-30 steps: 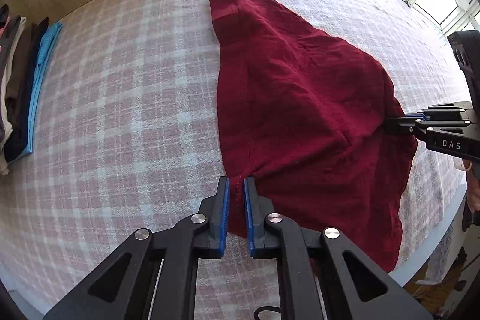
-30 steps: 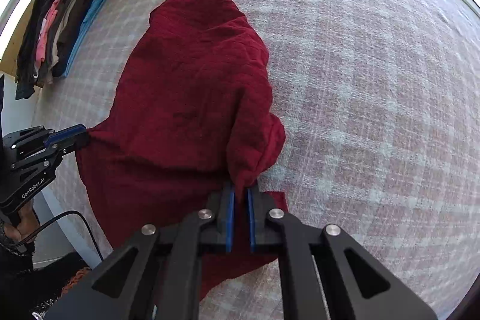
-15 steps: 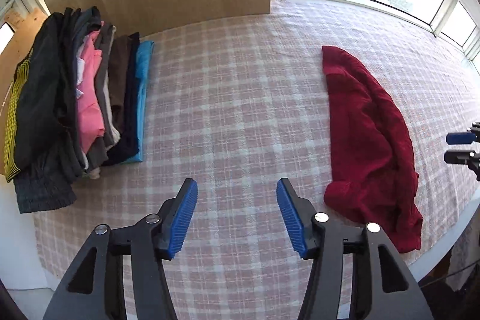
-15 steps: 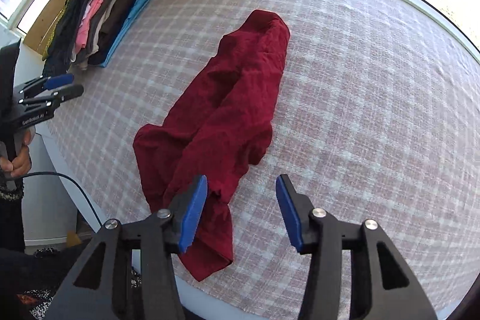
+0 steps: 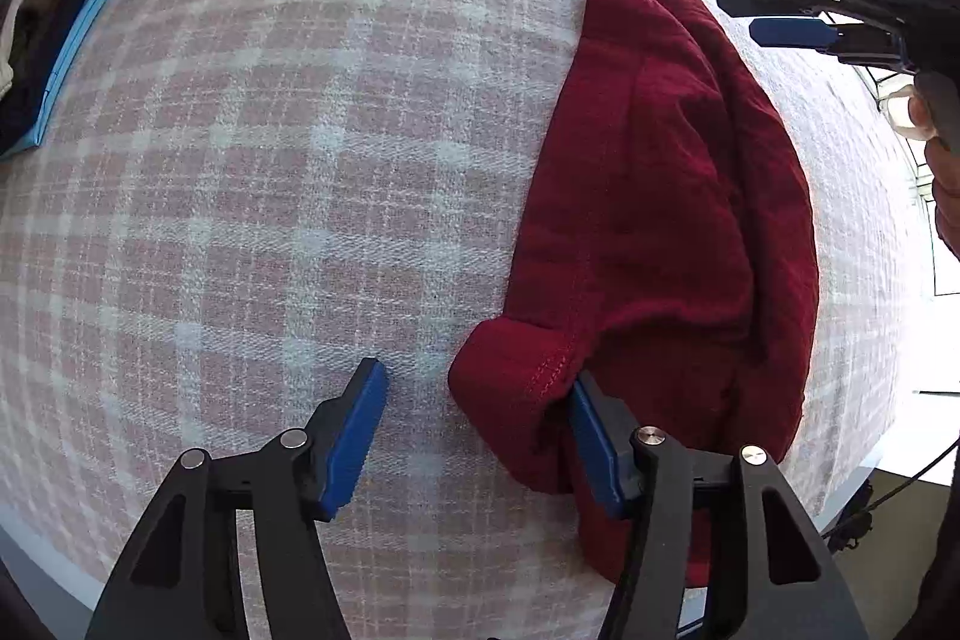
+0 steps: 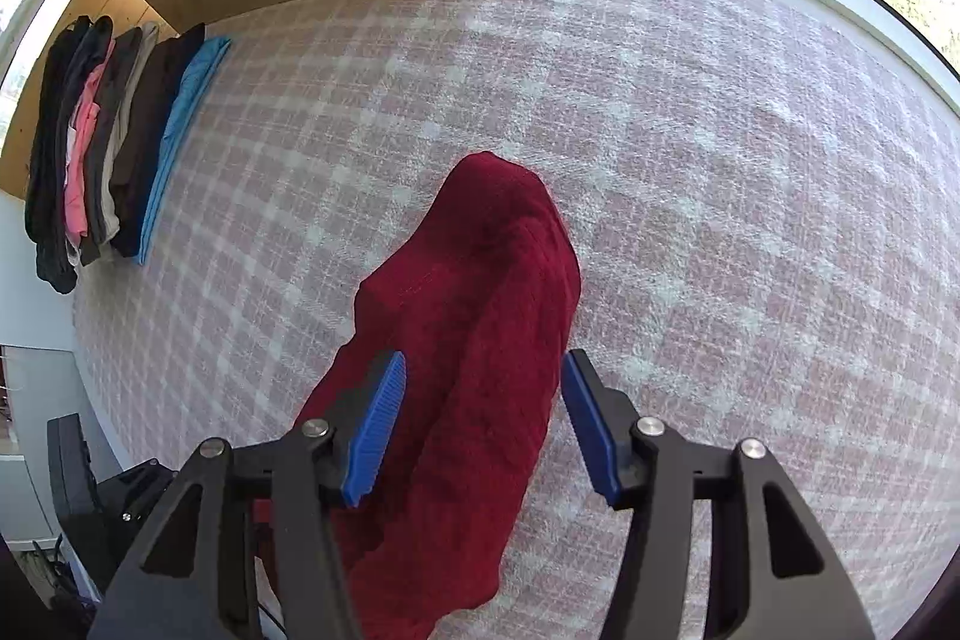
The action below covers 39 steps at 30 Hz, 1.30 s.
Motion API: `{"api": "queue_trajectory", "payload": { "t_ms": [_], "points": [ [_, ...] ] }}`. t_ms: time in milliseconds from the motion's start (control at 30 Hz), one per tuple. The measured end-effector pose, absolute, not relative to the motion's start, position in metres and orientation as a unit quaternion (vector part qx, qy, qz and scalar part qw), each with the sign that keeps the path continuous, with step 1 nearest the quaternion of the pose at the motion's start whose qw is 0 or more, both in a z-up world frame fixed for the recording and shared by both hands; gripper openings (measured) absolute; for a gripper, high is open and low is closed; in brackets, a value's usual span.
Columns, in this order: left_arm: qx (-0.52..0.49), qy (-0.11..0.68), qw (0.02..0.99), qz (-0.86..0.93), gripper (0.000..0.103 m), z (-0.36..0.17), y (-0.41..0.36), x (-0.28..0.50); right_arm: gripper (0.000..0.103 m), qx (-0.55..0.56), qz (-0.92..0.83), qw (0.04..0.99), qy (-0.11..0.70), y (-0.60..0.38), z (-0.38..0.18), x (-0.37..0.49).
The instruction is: Fold clothes
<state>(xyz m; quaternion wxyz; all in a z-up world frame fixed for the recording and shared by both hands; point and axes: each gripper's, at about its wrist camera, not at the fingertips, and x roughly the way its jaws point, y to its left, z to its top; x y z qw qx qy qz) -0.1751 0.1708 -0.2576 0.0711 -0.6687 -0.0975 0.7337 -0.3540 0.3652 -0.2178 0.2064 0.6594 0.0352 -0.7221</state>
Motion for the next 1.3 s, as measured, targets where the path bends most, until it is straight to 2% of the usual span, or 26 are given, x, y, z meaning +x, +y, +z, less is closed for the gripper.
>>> {"api": "queue_trajectory", "payload": {
  "t_ms": [33, 133, 167, 200, 233, 400, 500, 667, 867, 900, 933, 967, 1000, 1033, 1067, 1133, 1167, 1300],
  "points": [
    [-0.669, -0.112, 0.079, 0.731, 0.025, -0.257, 0.172, -0.175, 0.054, 0.666, -0.718, 0.196, 0.042, 0.362, -0.227, -0.362],
    [-0.665, -0.138, 0.083, 0.73, 0.023, -0.256, 0.172, -0.173, 0.05, 0.672, -0.709, 0.208, 0.052, 0.353, -0.243, -0.368],
    [-0.661, -0.141, 0.083, 0.733, 0.022, -0.254, 0.172, -0.172, 0.034, 0.667, -0.711, 0.212, 0.065, 0.35, -0.244, -0.365],
    [-0.657, -0.144, 0.084, 0.736, 0.02, -0.252, 0.172, -0.17, 0.012, 0.66, -0.716, 0.211, 0.081, 0.348, -0.243, -0.362],
    [-0.653, -0.149, 0.084, 0.738, 0.019, -0.249, 0.171, -0.169, 0.005, 0.659, -0.715, 0.218, 0.081, 0.348, -0.241, -0.358],
    [-0.623, -0.168, 0.08, 0.76, 0.016, -0.216, 0.152, -0.161, 0.005, 0.614, -0.756, 0.226, 0.03, 0.376, -0.189, -0.324],
    [-0.589, -0.158, 0.07, 0.789, 0.015, -0.176, 0.129, -0.15, 0.005, 0.566, -0.793, 0.225, 0.001, 0.403, -0.133, -0.284],
    [-0.524, -0.117, 0.078, 0.84, 0.013, -0.088, 0.075, -0.123, 0.005, 0.492, -0.835, 0.245, -0.033, 0.43, -0.044, -0.202],
    [-0.473, -0.032, 0.11, 0.874, 0.014, -0.015, 0.072, -0.109, 0.005, 0.449, -0.864, 0.229, -0.017, 0.424, 0.003, -0.131],
    [-0.472, -0.019, 0.11, 0.875, 0.019, -0.019, 0.075, -0.115, 0.005, 0.45, -0.867, 0.214, -0.009, 0.425, 0.0, -0.13],
    [-0.472, -0.006, 0.11, 0.875, 0.03, -0.024, 0.077, -0.121, 0.005, 0.457, -0.867, 0.201, 0.0, 0.426, -0.01, -0.133],
    [-0.478, 0.012, 0.107, 0.871, 0.039, -0.035, 0.081, -0.13, 0.009, 0.472, -0.861, 0.191, 0.006, 0.427, -0.027, -0.141],
    [-0.488, 0.032, 0.103, 0.866, 0.061, -0.054, 0.085, -0.141, 0.018, 0.489, -0.853, 0.181, 0.014, 0.427, -0.046, -0.15],
    [-0.501, 0.051, 0.098, 0.858, 0.075, -0.075, 0.088, -0.152, 0.022, 0.512, -0.842, 0.17, 0.022, 0.428, -0.071, -0.161],
    [-0.525, 0.068, 0.089, 0.844, 0.073, -0.101, 0.088, -0.162, 0.028, 0.543, -0.824, 0.156, 0.031, 0.429, -0.099, -0.172],
    [-0.567, 0.065, 0.078, 0.817, 0.061, -0.139, 0.078, -0.175, 0.028, 0.599, -0.788, 0.141, 0.032, 0.439, -0.147, -0.187],
    [-0.587, 0.054, 0.074, 0.804, 0.058, -0.155, 0.07, -0.179, 0.028, 0.613, -0.778, 0.137, 0.017, 0.449, -0.163, -0.191],
    [-0.615, 0.038, 0.072, 0.784, 0.059, -0.185, 0.055, -0.201, 0.03, 0.612, -0.779, 0.128, -0.051, 0.49, -0.18, -0.208]
  ]
}}
